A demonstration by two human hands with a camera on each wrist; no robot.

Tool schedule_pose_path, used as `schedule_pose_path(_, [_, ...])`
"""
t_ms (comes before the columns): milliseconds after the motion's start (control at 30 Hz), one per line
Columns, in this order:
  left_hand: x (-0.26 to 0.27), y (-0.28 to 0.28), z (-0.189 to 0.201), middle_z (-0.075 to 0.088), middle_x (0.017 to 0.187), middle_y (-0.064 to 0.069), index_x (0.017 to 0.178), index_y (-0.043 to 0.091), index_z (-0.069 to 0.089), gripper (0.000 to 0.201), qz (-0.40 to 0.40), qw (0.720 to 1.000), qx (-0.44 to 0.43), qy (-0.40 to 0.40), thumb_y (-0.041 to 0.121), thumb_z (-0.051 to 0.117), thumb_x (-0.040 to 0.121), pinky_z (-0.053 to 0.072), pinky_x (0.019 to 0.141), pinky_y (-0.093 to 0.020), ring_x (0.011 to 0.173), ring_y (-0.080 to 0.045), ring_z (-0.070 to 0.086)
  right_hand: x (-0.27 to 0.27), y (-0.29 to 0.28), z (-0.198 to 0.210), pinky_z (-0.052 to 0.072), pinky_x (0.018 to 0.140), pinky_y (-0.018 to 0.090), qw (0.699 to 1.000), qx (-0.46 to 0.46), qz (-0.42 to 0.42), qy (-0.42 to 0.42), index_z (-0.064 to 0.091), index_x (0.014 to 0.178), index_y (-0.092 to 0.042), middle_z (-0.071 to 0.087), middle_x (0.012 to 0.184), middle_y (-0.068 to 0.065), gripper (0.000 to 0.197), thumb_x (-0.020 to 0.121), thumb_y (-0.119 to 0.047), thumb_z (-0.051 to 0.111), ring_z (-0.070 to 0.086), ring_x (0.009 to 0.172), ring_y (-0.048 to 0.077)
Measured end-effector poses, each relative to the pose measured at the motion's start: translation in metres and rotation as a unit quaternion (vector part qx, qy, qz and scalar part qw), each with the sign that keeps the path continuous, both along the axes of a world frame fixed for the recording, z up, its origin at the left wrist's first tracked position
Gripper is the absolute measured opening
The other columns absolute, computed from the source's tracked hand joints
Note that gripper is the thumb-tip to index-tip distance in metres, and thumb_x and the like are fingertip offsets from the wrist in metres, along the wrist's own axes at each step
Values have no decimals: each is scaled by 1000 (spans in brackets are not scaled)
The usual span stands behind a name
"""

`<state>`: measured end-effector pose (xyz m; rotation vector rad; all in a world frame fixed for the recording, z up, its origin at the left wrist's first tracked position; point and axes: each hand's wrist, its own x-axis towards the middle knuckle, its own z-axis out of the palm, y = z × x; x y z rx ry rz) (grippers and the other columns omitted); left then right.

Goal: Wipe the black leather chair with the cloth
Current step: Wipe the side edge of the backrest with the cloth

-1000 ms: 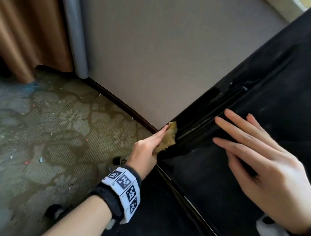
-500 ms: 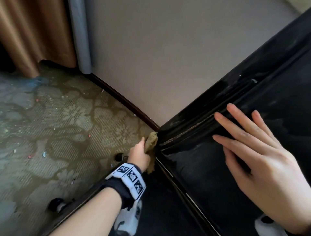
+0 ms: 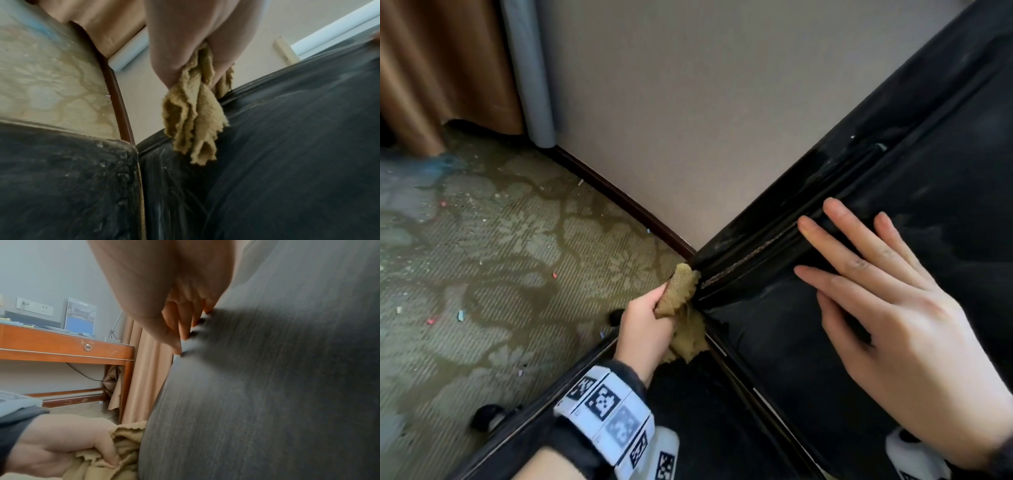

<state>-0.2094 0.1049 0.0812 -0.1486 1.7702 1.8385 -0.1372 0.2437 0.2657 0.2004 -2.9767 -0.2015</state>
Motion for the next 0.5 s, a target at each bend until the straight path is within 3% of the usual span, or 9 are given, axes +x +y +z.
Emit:
schedule_pose_path(100, [-11, 14, -3, 71, 76, -10, 61, 21, 69, 20, 40, 997, -40, -59, 30, 56, 73, 55, 78, -44, 81, -32, 66, 0, 4, 7, 27, 115, 44, 1000, 12, 8, -26, 70, 106, -8, 49, 139, 4, 26, 85, -4, 56, 33, 139, 22])
schedule_pose_path(133, [-14, 19, -3, 71, 75, -15, 61, 16, 68, 23, 45, 995, -42, -81, 34, 58, 71, 56, 77, -47, 79, -35, 67, 0, 5, 8, 27, 115, 43, 999, 13, 9, -28, 70, 107, -9, 48, 139, 4, 25, 86, -2, 58, 32, 139, 21])
schedule_pose_path(167, [-15, 21, 3, 69, 68, -14, 57, 12, 66, 29, 49, 993, -40, -95, 37, 62, 72, 57, 70, -43, 69, -31, 67, 0, 6, 8, 27, 115, 43, 1000, 11, 8, -29, 70, 107, -9, 48, 139, 4, 25, 85, -2, 59, 32, 139, 21])
schedule_pose_path(233, [-13, 15, 25, 60, 49, -5, 49, 13, 63, 32, 48, 995, -1, -92, 17, 60, 81, 49, 52, -27, 45, -16, 57, 1, 6, 6, 27, 115, 42, 1000, 4, 5, -25, 70, 106, -8, 49, 139, 4, 27, 82, -1, 60, 33, 139, 21])
schedule_pose_path(300, [-11, 6, 45, 58, 48, -5, 53, 16, 65, 39, 28, 996, 28, -82, -4, 53, 84, 45, 42, -20, 39, -11, 54, 1, 5, 3, 26, 116, 42, 1000, -1, 1, -13, 71, 105, -8, 49, 139, 4, 24, 85, 0, 60, 33, 139, 21])
schedule_pose_path(400, [-2, -9, 66, 70, 63, -4, 68, 18, 75, 41, 20, 992, 101, -79, -12, 51, 82, 52, 47, -19, 55, -14, 66, 2, 3, -1, 25, 116, 42, 1000, -8, -1, -1, 71, 104, -8, 49, 138, 4, 23, 86, -1, 58, 33, 139, 21])
schedule_pose_path(500, [2, -10, 80, 75, 85, 5, 94, 22, 73, 52, 32, 994, 107, -8, -19, 45, 80, 59, 65, -28, 78, -12, 71, 1, 2, 1, 26, 116, 42, 1000, -6, -3, -10, 71, 105, -8, 49, 138, 4, 26, 82, -3, 60, 33, 139, 22])
